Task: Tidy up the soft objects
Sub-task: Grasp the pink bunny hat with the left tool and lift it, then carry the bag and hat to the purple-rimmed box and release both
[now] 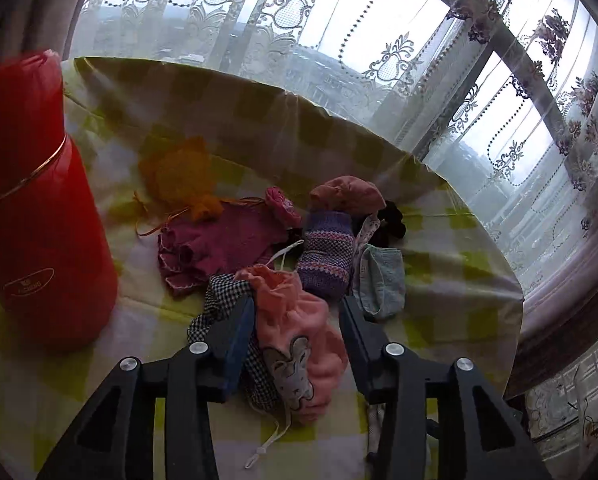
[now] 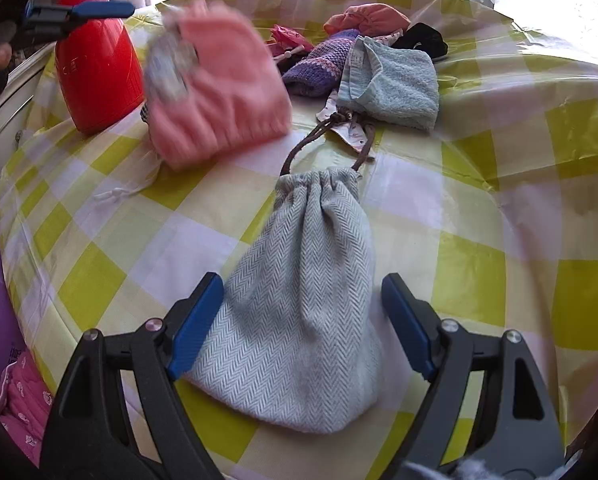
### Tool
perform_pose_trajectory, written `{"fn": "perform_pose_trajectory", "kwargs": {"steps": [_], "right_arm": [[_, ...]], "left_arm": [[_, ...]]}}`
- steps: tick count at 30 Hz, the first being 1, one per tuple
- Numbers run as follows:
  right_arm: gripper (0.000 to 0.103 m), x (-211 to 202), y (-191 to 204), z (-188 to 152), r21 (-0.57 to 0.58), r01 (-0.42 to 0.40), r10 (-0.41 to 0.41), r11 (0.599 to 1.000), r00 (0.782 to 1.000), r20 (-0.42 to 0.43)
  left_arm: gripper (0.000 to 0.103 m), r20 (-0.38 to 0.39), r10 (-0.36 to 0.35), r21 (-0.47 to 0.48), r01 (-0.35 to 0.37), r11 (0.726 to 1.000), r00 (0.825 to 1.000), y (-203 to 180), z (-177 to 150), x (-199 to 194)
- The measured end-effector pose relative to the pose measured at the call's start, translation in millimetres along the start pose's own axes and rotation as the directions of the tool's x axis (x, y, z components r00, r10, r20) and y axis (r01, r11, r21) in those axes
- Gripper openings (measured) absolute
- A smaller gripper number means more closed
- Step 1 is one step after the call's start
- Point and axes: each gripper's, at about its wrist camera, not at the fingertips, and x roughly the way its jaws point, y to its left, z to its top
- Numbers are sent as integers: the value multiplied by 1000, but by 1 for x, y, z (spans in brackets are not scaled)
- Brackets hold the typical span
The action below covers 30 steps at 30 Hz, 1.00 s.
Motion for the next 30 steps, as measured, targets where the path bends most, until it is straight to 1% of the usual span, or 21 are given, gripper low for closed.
{"fn": "perform_pose_trajectory", "kwargs": {"steps": [2, 3, 5, 7, 9, 11, 12, 14, 15, 16, 17, 18, 19, 20, 21, 22, 23, 25, 26, 28, 30], "right_arm": [[84, 0, 0, 0, -1, 0, 0, 1000, 1000, 0], [85, 0, 0, 0, -2, -1, 1, 1000, 1000, -1], [85, 1, 0, 1, -5, -1, 1, 1000, 1000, -2], [86, 1, 1, 1, -7, 1, -1, 1000, 1000, -3], [86, 2, 2, 1, -10, 4, -4, 1000, 1000, -5], [86, 2, 1, 1, -10, 4, -4, 1000, 1000, -5], [86, 2, 2, 1, -10, 4, -4, 1000, 1000, -5], [86, 2, 2, 1, -9, 6, -6, 1000, 1000, -5], [86, 2, 2, 1, -9, 6, -6, 1000, 1000, -5], [84, 1, 2, 1, -8, 10, -10, 1000, 1000, -3], [77, 0, 2, 0, -6, 15, -15, 1000, 1000, 3], [46, -3, 2, -1, -5, 16, -16, 1000, 1000, 20], [26, -7, 1, -3, 2, 15, -15, 1000, 999, 45], [15, -10, -2, -5, 20, 19, -20, 1000, 998, 60], [15, -14, -4, -6, 38, 19, -22, 999, 997, 79], [15, -19, -8, -7, 58, 7, -13, 998, 994, 108], [15, -26, -13, -7, 93, -25, 12, 995, 990, 140], [14, -43, -28, -6, 210, -135, 89, 968, 973, 215], [14, -54, -32, -5, 247, -162, 97, 955, 962, 254], [14, -79, -26, 4, 249, -171, 86, 953, 943, 321], [14, -104, -19, 15, 215, -176, 85, 961, 923, 375]], "left_arm": [[65, 15, 30, -23, -30, 999, 999, 9, -6, -1], [66, 11, 39, -22, -38, 999, 999, 12, -8, 0], [67, -15, 32, -6, -32, 999, 999, 13, -13, 7], [67, -39, 10, 24, -9, 1000, 999, 4, -21, 13], [67, -60, 4, 87, 1, 996, 998, -15, -30, 24], [68, -68, 22, 169, -10, 986, 997, -38, -41, 36], [68, -62, 55, 211, -41, 977, 997, -47, -46, 45], [67, -55, 167, 282, -145, 948, 984, -58, -53, 70], [63, -85, 183, 284, -152, 947, 980, -57, -55, 82], [24, -126, 149, 251, -114, 961, 981, -52, -56, 88], [5, -147, 92, 204, -61, 977, 985, -49, -56, 85], [5, -104, 34, 180, -15, 983, 994, -51, -56, 70], [5, -36, -10, 193, 16, 981, 999, -56, -55, 49], [5, 19, -65, 208, 60, 976, 998, -62, -54, 26], [5, 67, -111, 206, 95, 974, 992, -64, -53, 3], [5, 105, -137, 196, 114, 974, 985, -64, -52, -17], [5, 126, -151, 185, 127, 974, 980, -62, -51, -33], [5, 159, -168, 179, 139, 974, 973, -57, -50, -59], [5, 180, -170, 183, 137, 973, 969, -54, -51, -71], [5, 218, -158, 207, 112, 972, 963, -55, -53, -91], [5, 245, -144, 237, 85, 968, 959, -59, -55, -106]]}}
